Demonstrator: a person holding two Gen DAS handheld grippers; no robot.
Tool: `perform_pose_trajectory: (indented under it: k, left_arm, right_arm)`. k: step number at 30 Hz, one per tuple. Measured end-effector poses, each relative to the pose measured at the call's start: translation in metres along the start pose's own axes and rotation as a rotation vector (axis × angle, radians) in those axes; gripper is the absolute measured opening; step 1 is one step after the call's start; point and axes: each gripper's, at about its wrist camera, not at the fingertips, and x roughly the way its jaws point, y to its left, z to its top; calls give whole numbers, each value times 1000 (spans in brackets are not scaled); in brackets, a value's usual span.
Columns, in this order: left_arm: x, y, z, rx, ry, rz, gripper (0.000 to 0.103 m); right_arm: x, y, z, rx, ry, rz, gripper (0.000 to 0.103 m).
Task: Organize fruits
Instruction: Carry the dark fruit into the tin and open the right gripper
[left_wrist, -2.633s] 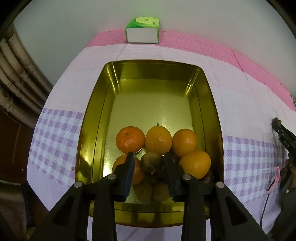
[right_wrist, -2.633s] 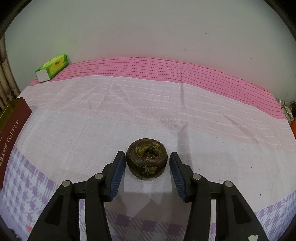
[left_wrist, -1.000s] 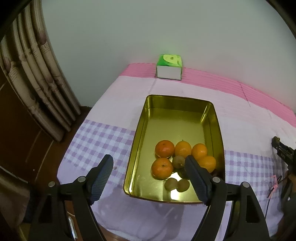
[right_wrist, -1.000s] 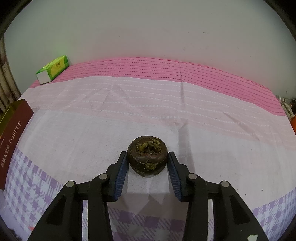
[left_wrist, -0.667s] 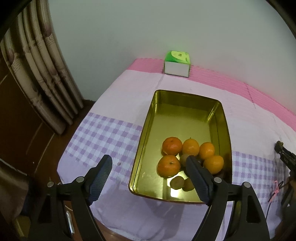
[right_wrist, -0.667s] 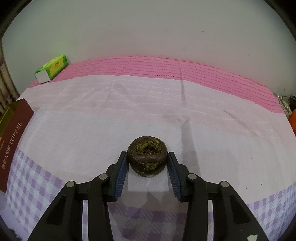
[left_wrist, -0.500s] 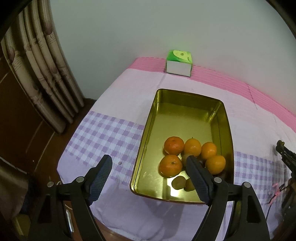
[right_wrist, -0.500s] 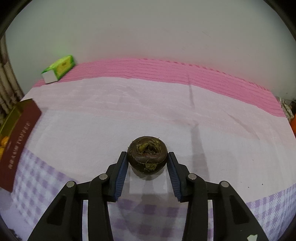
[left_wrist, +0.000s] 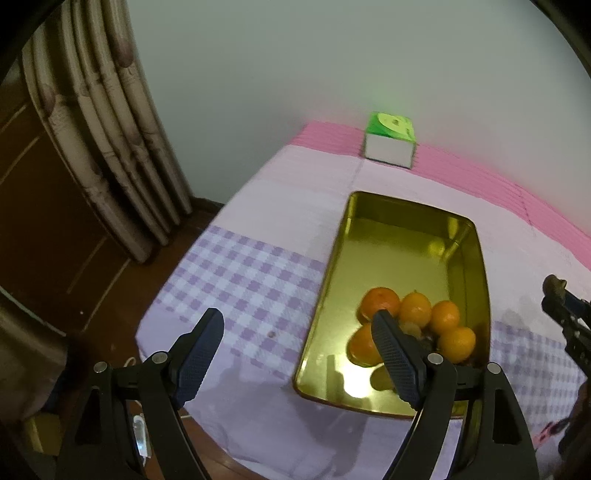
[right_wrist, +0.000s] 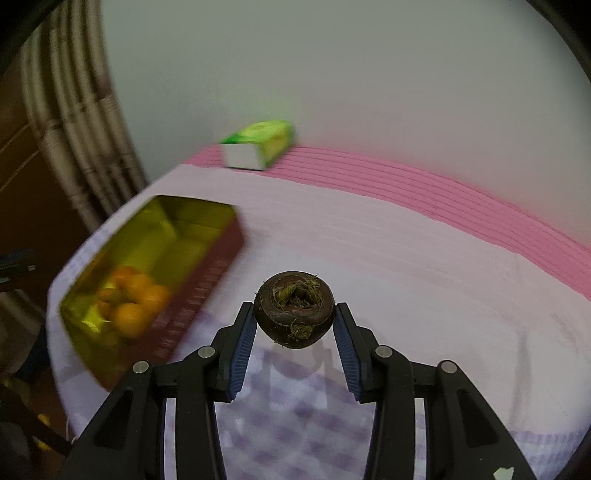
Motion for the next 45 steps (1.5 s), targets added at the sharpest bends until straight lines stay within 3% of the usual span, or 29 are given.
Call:
perform_pose_trajectory:
  k: [6,16,34,45]
  left_arm:
    - [-3,7,2,-11,-21,29,87]
    - [0,12,2,-31,-2,33,88]
    - [4,8,1,-7,13,22,89]
    - [5,-1,-1,28,21,14,89]
  right_arm:
    - [19,55,10,-92,23,88,40]
    - [49,111,22,-185,66,143,40]
    - [79,130,18,-224,131,150,40]
    - [77,132,17,-232,121,139,41]
